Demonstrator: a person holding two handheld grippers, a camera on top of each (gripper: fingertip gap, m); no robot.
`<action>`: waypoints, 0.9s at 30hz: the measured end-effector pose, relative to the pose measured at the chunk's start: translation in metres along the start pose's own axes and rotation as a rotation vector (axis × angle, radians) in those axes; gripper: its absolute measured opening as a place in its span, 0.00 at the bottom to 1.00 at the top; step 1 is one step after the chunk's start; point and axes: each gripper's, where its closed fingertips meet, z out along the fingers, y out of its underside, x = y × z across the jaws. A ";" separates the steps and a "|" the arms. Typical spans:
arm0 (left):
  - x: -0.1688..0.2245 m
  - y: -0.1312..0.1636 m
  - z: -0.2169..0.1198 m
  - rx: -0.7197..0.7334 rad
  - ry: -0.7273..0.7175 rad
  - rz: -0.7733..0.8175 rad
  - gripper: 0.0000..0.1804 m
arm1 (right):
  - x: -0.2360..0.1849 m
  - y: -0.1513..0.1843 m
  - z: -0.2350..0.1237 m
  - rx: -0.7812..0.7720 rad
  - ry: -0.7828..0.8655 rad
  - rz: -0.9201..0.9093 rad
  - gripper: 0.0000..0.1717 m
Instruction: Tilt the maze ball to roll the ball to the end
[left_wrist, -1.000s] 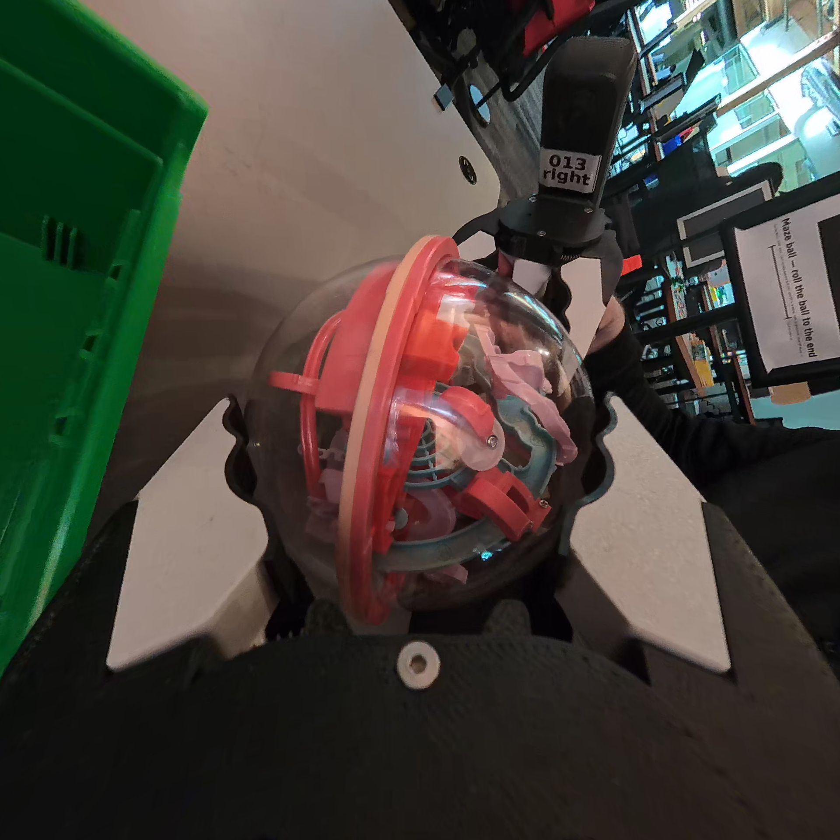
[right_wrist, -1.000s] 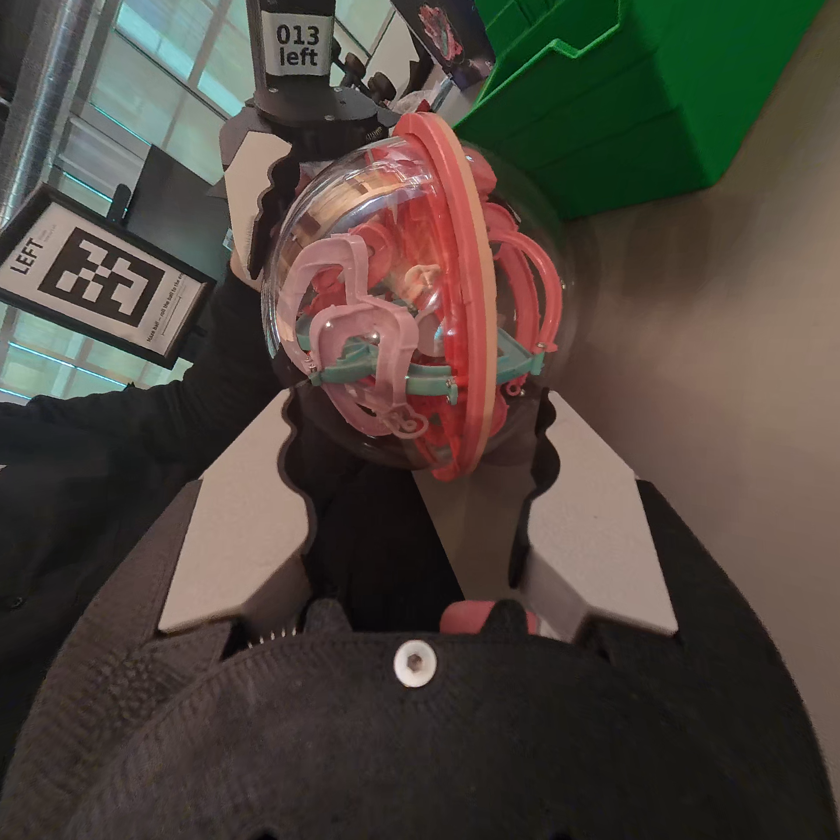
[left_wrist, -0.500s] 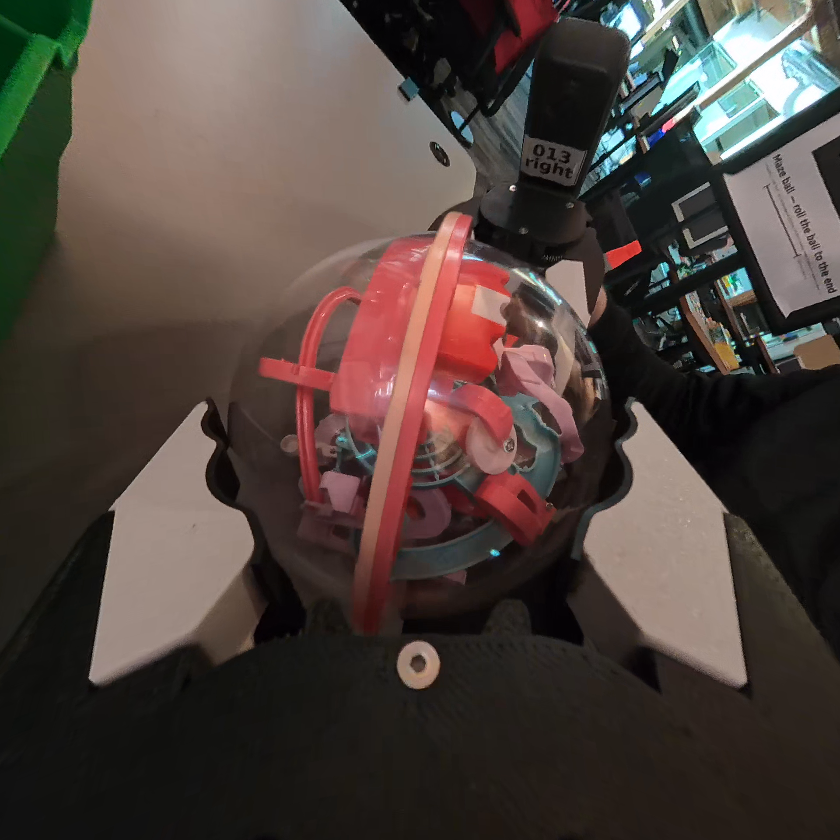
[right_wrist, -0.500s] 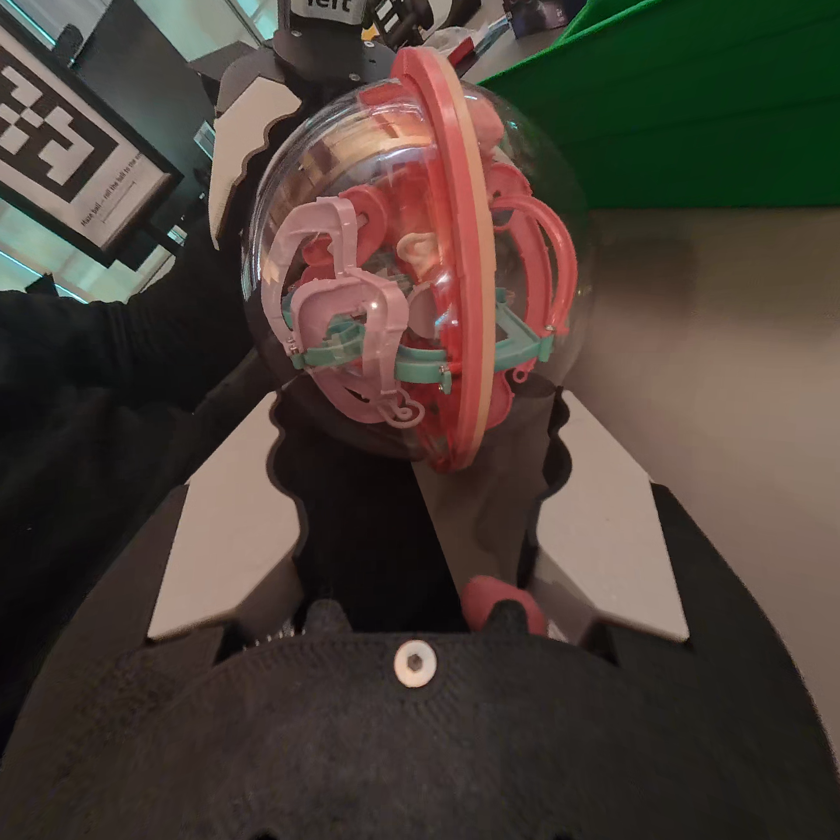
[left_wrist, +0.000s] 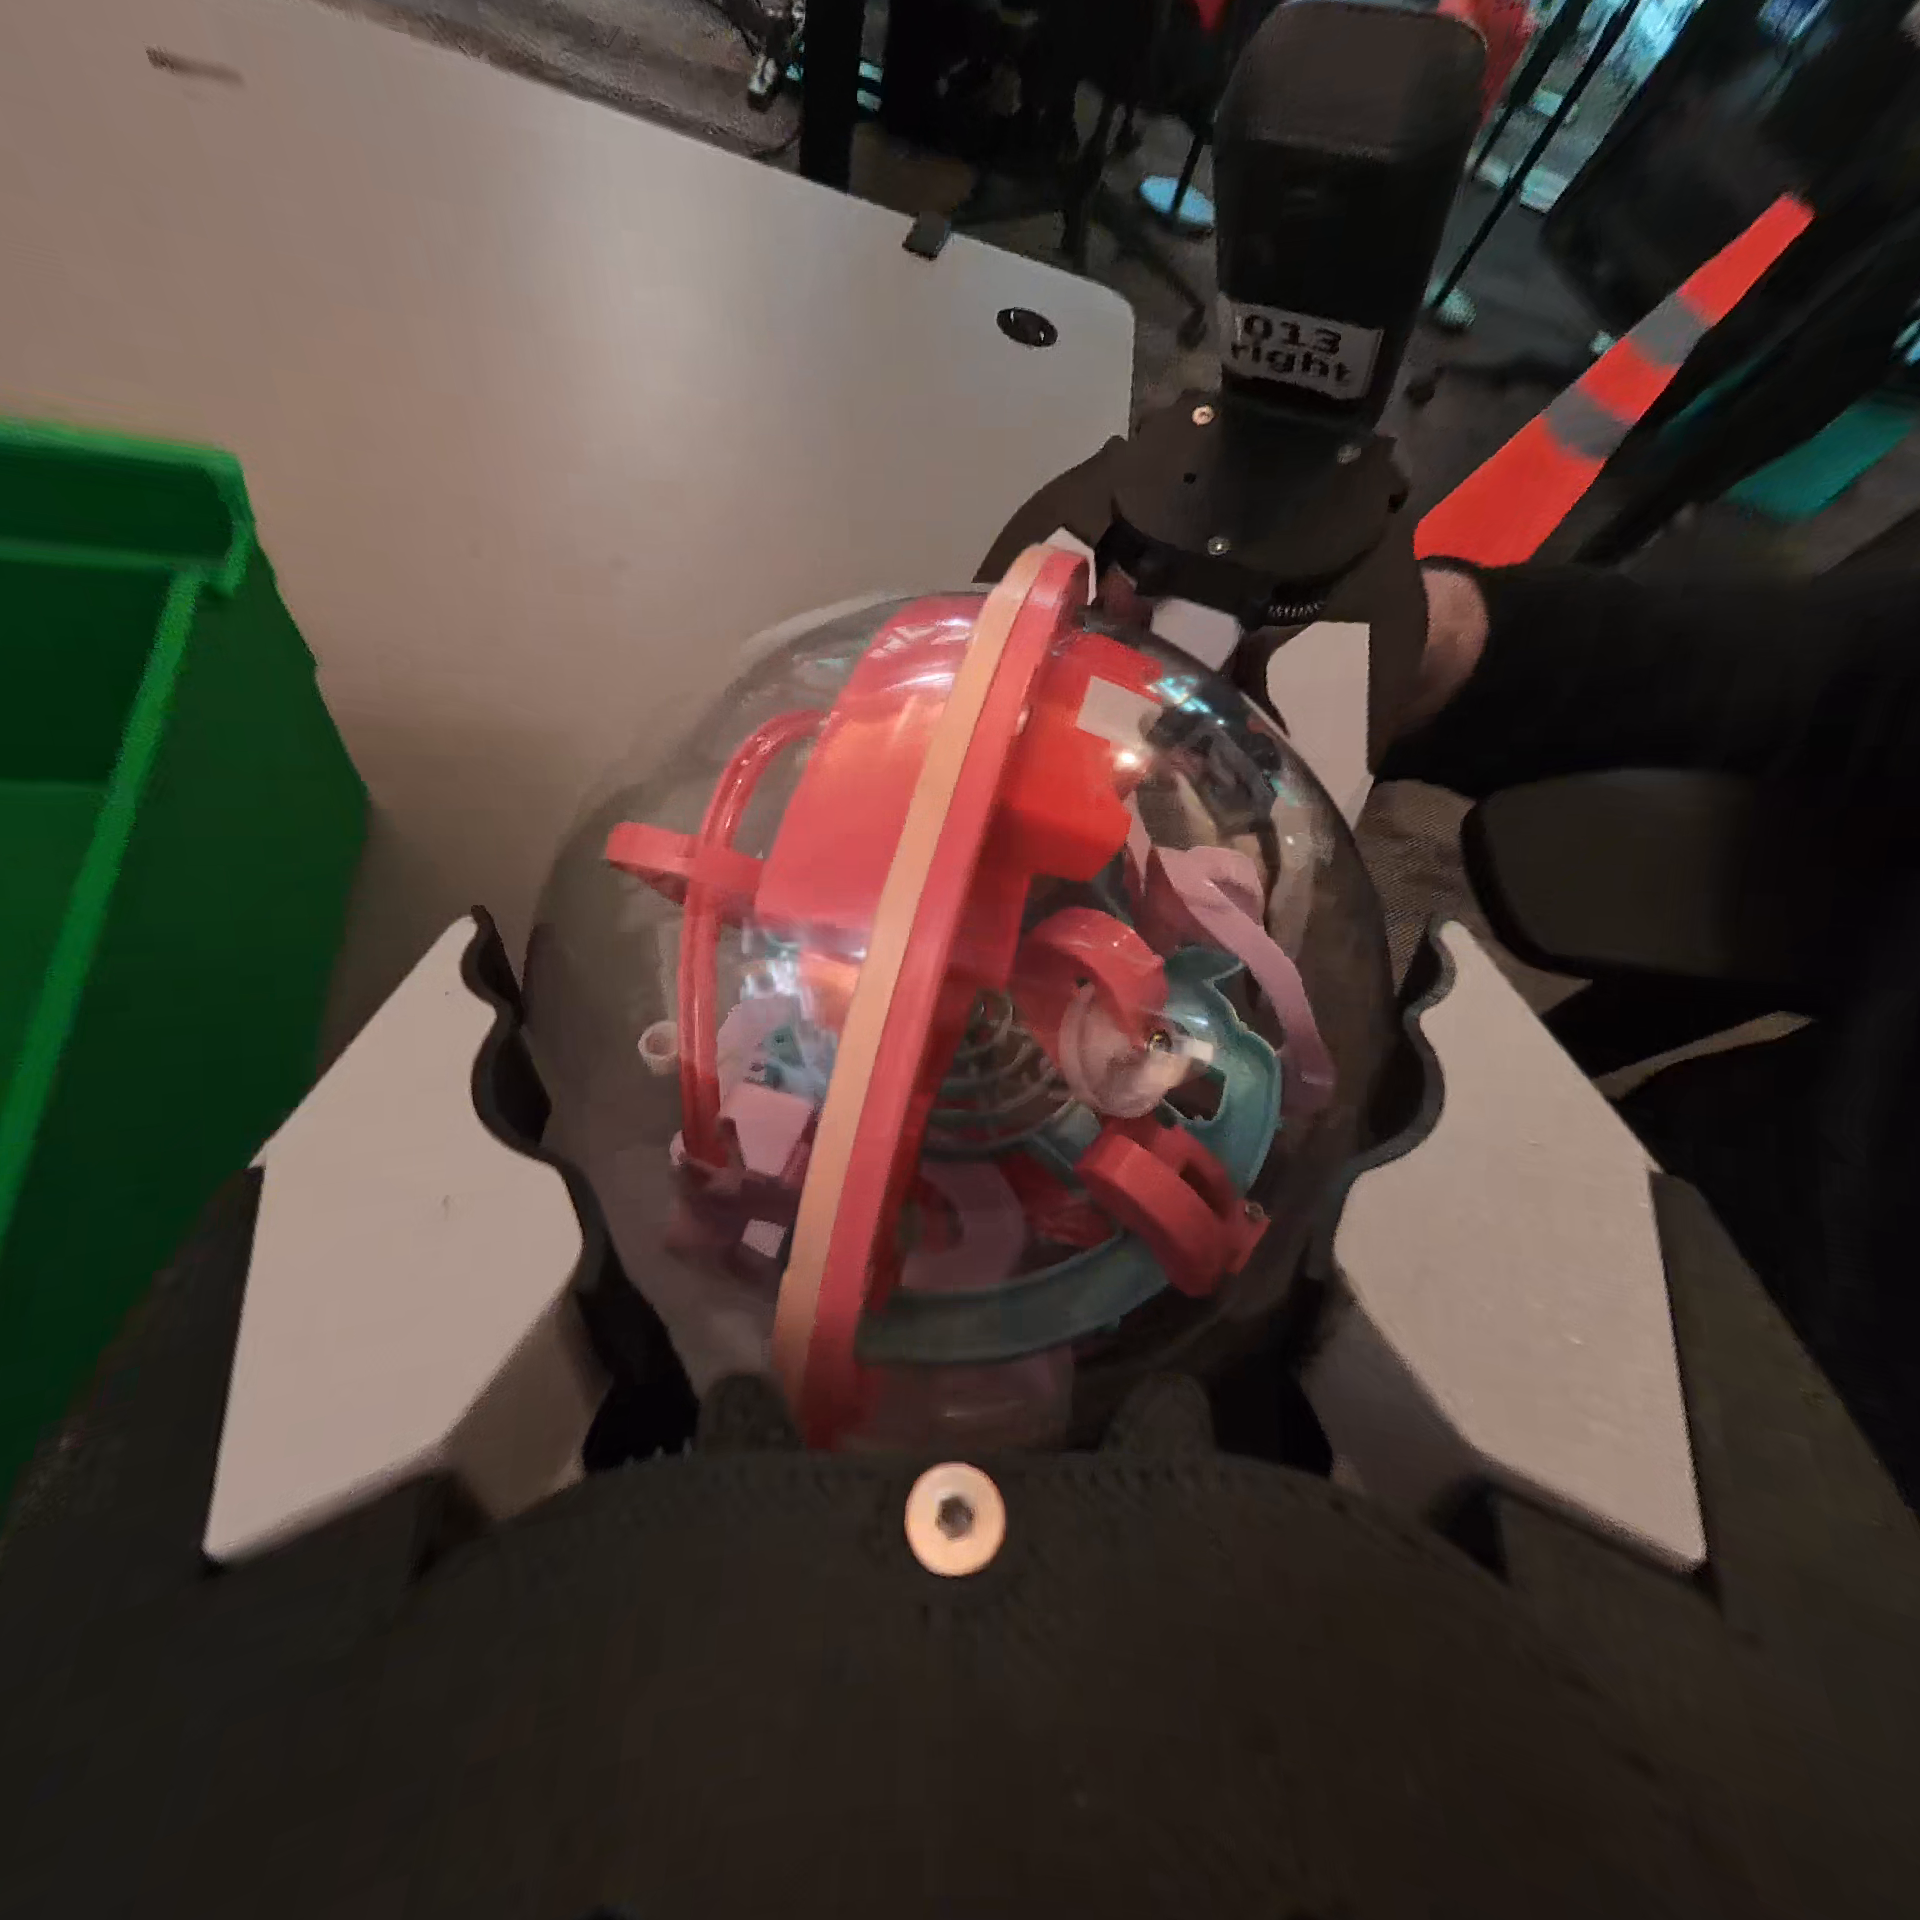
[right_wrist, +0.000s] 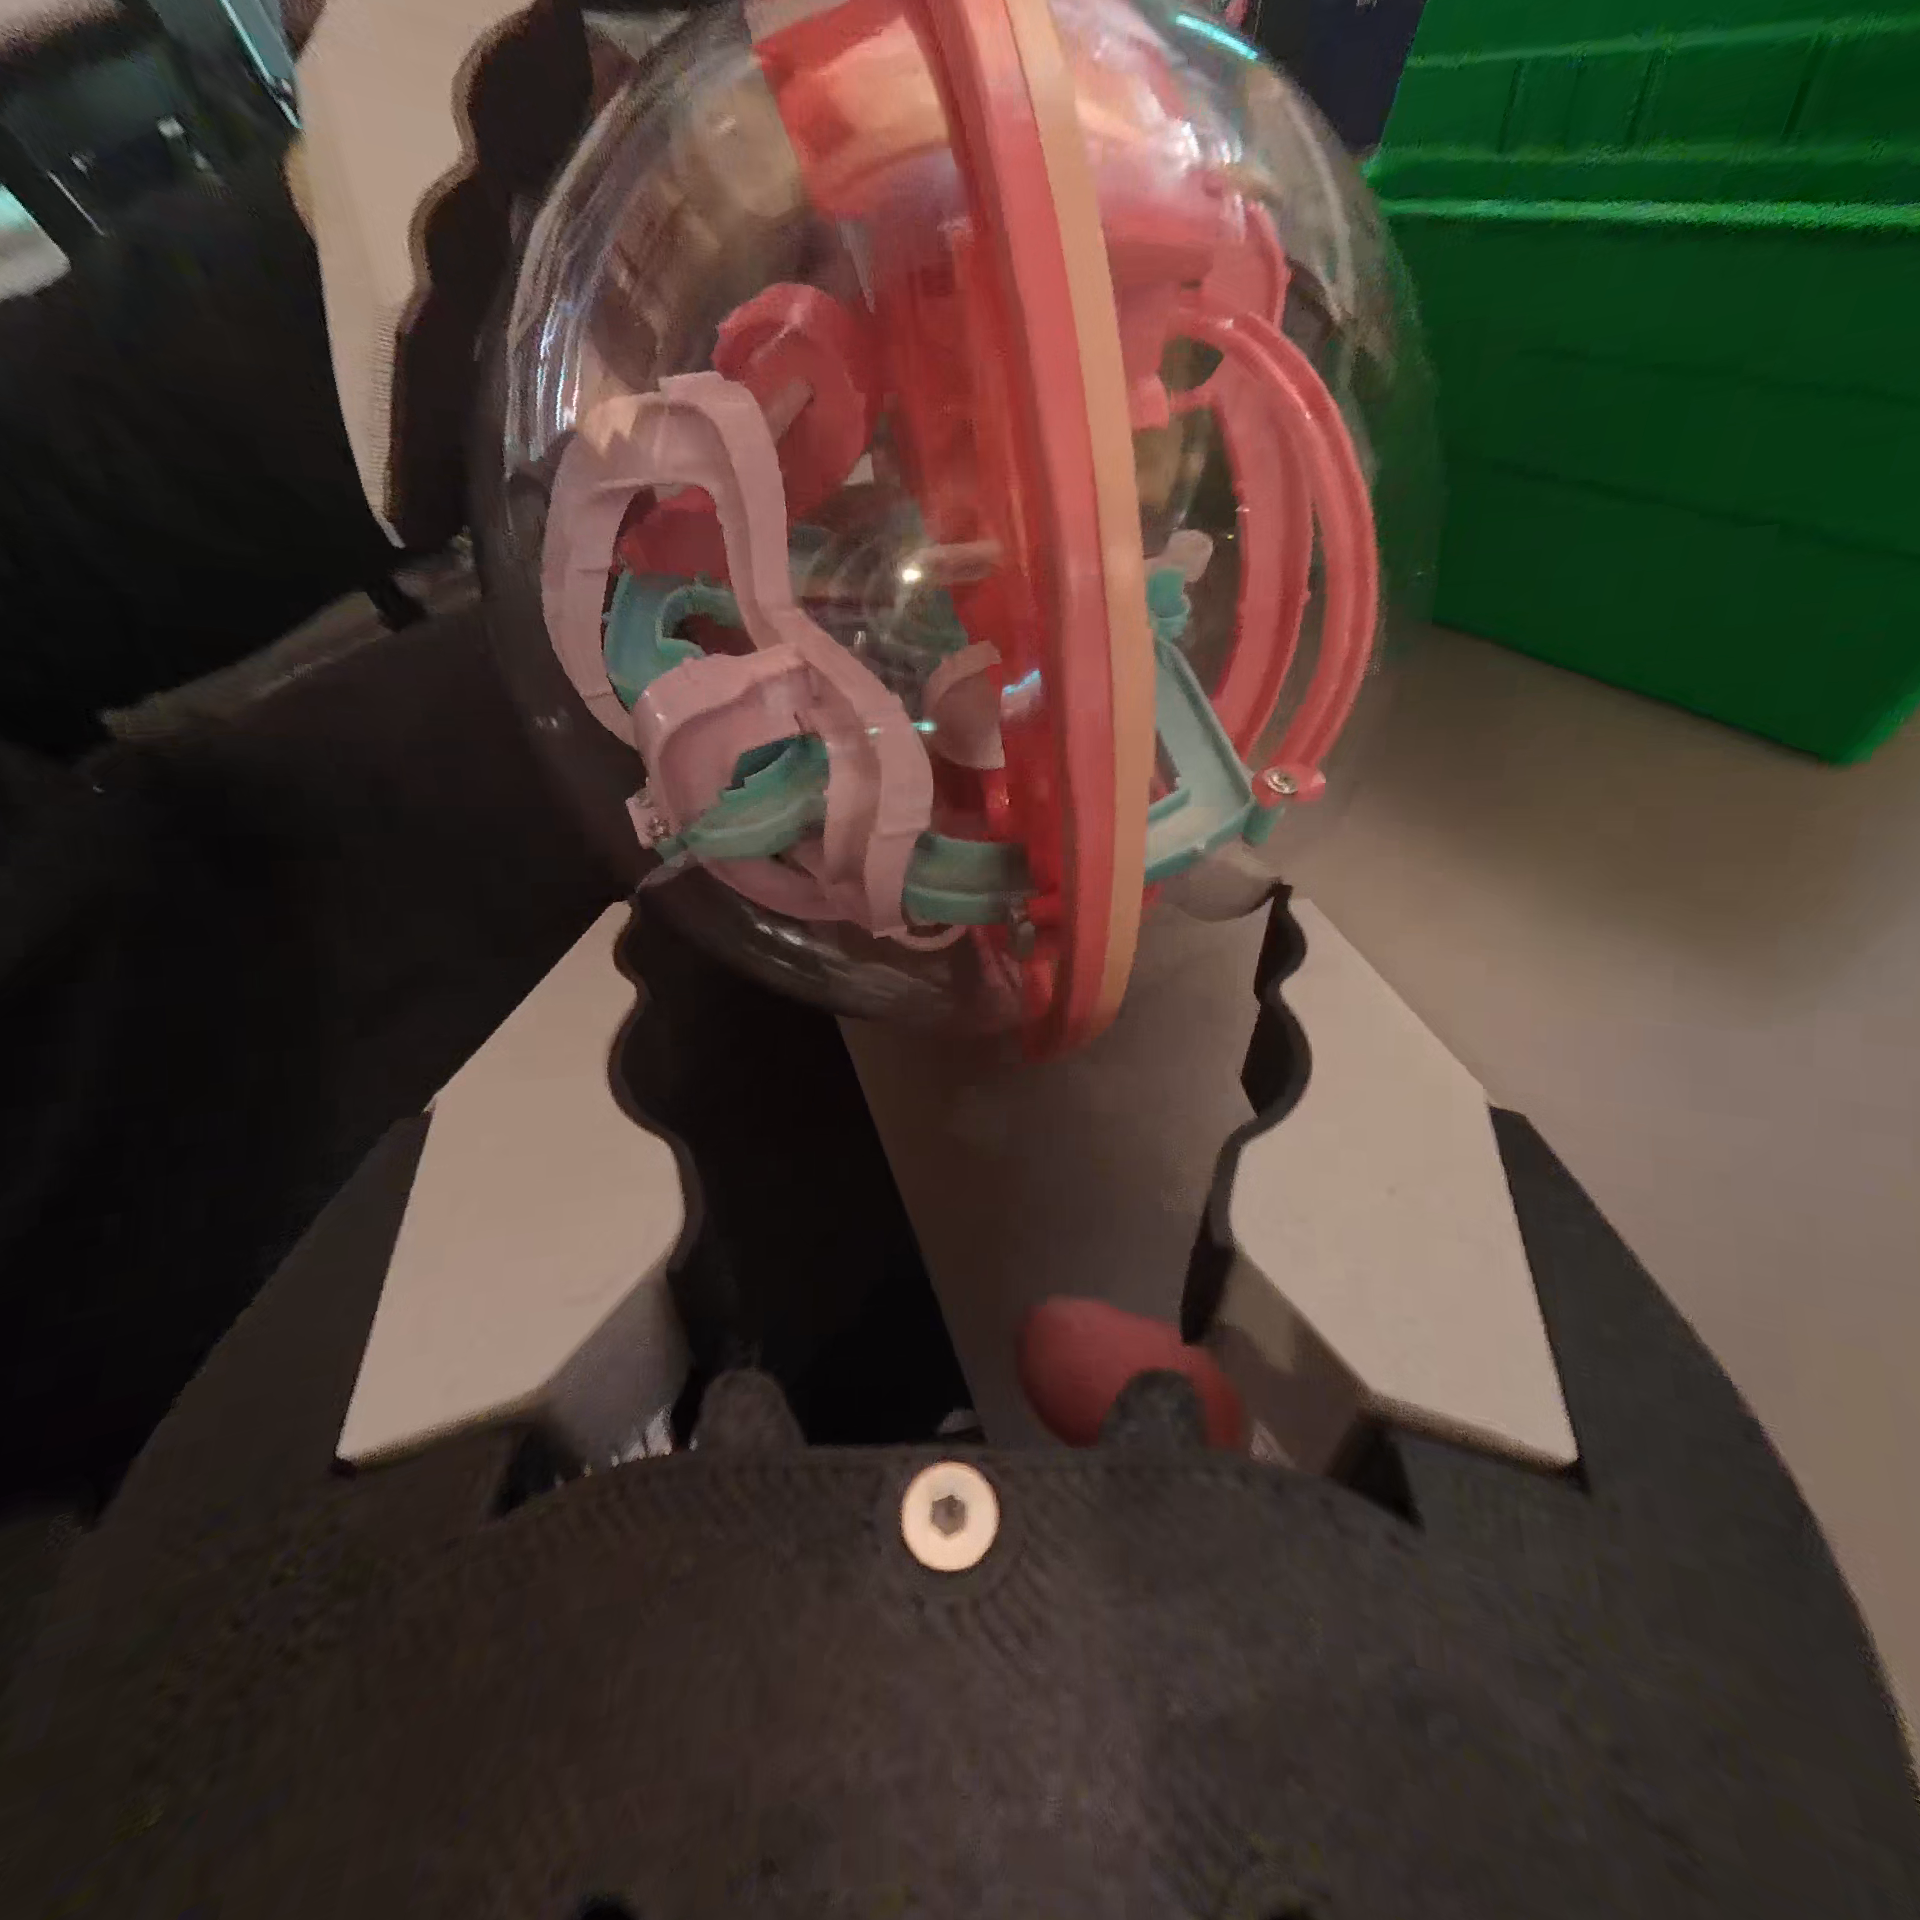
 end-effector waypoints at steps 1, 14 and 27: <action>0.002 -0.003 -0.002 -0.009 -0.018 0.040 0.87 | 0.000 -0.002 0.000 0.003 0.016 -0.029 0.65; 0.059 -0.132 -0.062 0.040 -0.337 0.791 0.87 | -0.010 -0.133 -0.057 0.141 0.450 -0.657 0.64; 0.177 -0.253 -0.124 -0.061 -0.595 1.365 0.86 | -0.094 -0.276 -0.143 0.526 0.730 -1.043 0.64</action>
